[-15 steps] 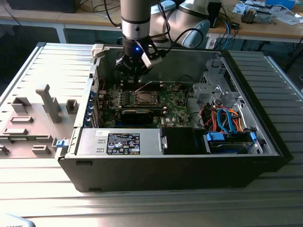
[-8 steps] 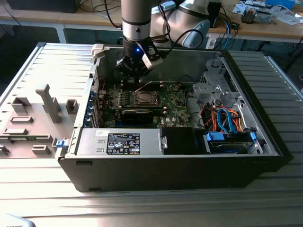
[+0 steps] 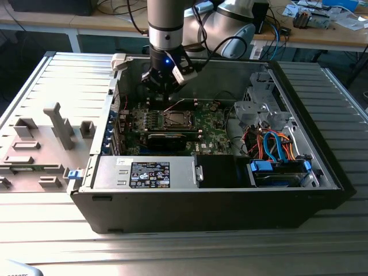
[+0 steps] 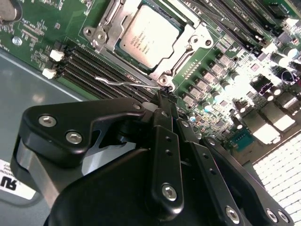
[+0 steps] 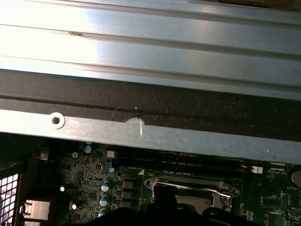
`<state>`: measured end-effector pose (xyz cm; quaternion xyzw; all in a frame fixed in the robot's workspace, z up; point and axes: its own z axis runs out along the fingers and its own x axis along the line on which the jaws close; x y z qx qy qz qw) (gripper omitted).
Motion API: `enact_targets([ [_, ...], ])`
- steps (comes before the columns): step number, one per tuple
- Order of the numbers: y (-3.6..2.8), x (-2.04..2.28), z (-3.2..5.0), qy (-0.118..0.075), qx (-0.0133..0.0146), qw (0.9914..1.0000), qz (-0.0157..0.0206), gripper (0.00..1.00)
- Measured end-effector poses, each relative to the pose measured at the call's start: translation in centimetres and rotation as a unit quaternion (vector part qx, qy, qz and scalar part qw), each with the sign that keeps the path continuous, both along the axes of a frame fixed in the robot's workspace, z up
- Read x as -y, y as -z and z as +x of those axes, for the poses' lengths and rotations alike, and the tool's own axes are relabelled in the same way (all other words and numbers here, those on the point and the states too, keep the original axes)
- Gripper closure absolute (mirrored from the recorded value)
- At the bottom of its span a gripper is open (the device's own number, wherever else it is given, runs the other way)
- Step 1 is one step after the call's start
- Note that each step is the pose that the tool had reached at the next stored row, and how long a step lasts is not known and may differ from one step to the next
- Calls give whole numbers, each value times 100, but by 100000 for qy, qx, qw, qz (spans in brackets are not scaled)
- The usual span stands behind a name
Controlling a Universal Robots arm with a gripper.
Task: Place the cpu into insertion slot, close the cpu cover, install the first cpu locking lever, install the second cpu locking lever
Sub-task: 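Install the first cpu locking lever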
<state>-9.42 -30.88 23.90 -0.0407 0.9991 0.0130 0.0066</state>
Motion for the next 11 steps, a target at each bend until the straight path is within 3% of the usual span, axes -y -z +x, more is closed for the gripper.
enact_targets([
  [3,18,0,-1,3356,-12,99944,-11,89],
  [11,26,-22,10,3554,-9,99937,-13,89],
])
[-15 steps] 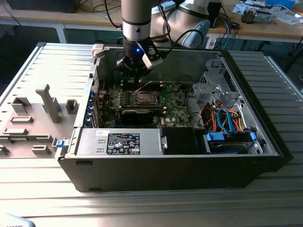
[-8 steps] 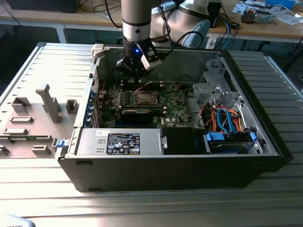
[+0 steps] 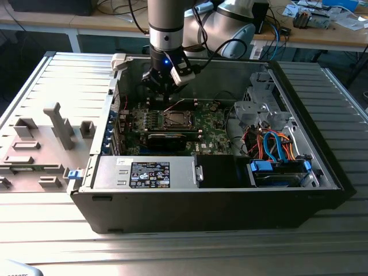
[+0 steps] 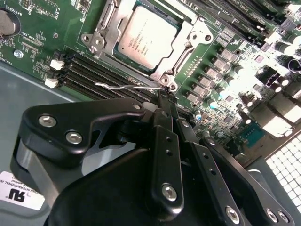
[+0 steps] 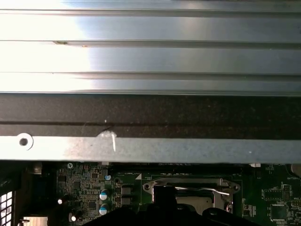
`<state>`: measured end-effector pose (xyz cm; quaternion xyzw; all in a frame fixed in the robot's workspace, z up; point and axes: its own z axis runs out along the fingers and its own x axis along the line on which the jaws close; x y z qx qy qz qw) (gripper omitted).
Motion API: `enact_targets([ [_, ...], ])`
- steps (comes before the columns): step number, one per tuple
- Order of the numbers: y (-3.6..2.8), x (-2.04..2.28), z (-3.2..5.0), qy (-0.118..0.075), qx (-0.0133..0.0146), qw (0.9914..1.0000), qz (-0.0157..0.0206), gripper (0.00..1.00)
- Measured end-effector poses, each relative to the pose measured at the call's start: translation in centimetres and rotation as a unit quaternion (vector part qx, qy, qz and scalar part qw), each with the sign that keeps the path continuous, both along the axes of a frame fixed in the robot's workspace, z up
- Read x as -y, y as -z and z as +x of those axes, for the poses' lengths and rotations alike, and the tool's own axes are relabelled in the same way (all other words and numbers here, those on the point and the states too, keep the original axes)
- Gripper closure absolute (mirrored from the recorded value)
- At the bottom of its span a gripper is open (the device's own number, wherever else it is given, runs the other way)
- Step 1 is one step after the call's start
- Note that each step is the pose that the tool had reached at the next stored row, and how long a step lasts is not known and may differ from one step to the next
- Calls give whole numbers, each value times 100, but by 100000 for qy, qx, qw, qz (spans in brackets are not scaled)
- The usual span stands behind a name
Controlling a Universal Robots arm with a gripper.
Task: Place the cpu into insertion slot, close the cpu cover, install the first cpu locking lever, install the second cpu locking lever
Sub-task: 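Install the first cpu locking lever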
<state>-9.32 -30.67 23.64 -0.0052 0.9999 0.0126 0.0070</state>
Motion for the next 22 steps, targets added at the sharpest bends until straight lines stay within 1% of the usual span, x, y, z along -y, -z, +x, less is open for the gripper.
enact_targets([
  [4,9,-8,6,1,0,100000,2,89],
  [12,26,-26,48,-15,1,100000,4,89],
  [22,56,-41,73,-16,-4,100000,-5,89],
])
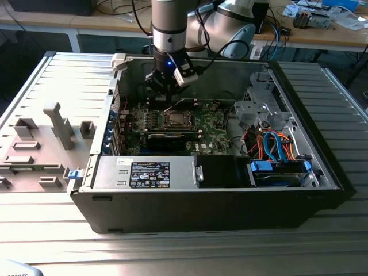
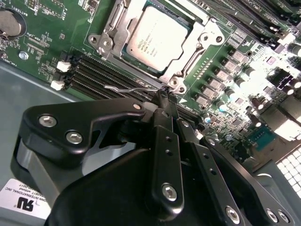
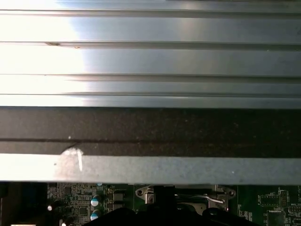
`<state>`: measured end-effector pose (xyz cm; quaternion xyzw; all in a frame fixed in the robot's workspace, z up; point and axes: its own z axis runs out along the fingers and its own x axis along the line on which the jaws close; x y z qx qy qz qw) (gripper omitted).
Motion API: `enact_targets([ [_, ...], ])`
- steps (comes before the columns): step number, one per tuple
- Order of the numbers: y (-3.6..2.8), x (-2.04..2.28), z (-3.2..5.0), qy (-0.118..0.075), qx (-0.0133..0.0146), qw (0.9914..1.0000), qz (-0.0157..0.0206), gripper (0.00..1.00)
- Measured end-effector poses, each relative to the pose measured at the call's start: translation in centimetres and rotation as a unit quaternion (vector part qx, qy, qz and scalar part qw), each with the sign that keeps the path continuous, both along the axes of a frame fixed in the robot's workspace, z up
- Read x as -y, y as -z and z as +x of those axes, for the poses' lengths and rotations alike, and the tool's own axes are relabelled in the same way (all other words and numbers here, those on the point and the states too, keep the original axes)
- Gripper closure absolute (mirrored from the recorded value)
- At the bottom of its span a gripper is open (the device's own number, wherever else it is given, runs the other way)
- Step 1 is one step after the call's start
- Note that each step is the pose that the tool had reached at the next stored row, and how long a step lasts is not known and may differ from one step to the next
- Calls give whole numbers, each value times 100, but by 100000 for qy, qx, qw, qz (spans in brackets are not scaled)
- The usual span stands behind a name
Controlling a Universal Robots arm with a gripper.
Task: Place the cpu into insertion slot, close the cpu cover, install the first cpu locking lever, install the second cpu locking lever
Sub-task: 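Install the first cpu locking lever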
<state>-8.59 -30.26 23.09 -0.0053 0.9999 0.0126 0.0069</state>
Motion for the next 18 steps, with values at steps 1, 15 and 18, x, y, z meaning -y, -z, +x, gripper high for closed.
enact_targets([
  [1,4,-2,3,2,2,100000,5,89],
  [15,49,-11,21,-2,1,100000,3,89],
  [18,55,-14,29,2,8,100000,10,89],
])
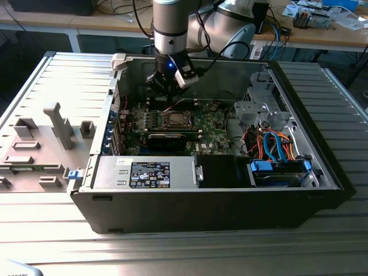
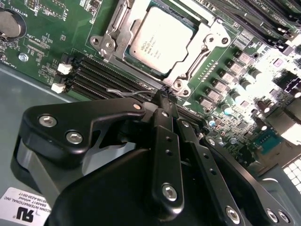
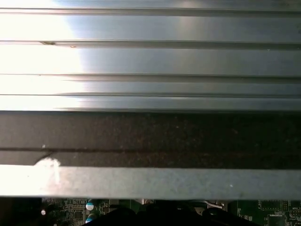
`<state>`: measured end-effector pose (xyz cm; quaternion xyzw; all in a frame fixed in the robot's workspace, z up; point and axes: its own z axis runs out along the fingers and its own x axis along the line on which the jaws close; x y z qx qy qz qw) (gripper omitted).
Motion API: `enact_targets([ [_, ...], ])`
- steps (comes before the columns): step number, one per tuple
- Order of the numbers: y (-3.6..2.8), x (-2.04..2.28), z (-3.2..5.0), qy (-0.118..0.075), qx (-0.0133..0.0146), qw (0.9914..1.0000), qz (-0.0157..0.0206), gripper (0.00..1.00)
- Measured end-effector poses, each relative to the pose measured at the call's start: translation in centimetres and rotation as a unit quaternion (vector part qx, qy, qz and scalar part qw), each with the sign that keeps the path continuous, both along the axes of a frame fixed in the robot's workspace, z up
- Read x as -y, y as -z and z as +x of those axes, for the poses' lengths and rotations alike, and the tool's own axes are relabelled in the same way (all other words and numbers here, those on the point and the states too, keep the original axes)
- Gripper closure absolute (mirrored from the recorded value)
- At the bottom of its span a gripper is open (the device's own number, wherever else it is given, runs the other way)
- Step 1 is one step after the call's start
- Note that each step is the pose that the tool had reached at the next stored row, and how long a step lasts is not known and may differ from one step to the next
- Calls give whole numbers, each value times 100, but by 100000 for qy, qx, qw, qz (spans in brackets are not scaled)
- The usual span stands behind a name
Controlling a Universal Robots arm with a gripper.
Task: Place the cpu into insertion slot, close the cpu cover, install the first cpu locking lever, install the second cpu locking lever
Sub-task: 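Install the first cpu locking lever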
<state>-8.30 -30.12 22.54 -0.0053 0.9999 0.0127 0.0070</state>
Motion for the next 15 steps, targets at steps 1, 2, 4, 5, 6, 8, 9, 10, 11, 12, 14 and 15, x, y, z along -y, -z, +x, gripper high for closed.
enact_targets([
  [1,1,-1,3,-2,-1,100000,-3,89],
  [2,2,-2,5,-5,-3,100000,-5,89],
  [4,5,-3,10,-3,-5,100000,-4,89],
  [5,7,-4,15,-6,-7,100000,-10,89],
  [6,9,-6,22,-2,-6,100000,-7,89],
  [8,12,-6,28,-1,-1,100000,-4,89],
  [9,14,-7,29,7,-6,100000,-4,89],
  [10,16,-8,34,-4,2,100000,2,89],
  [11,18,-9,35,1,-4,100000,-4,89],
  [12,21,-14,36,9,-4,100000,-5,89],
  [14,29,-34,36,-1,-4,100000,-4,89],
  [15,32,-43,36,-3,-9,100000,-7,89],
])
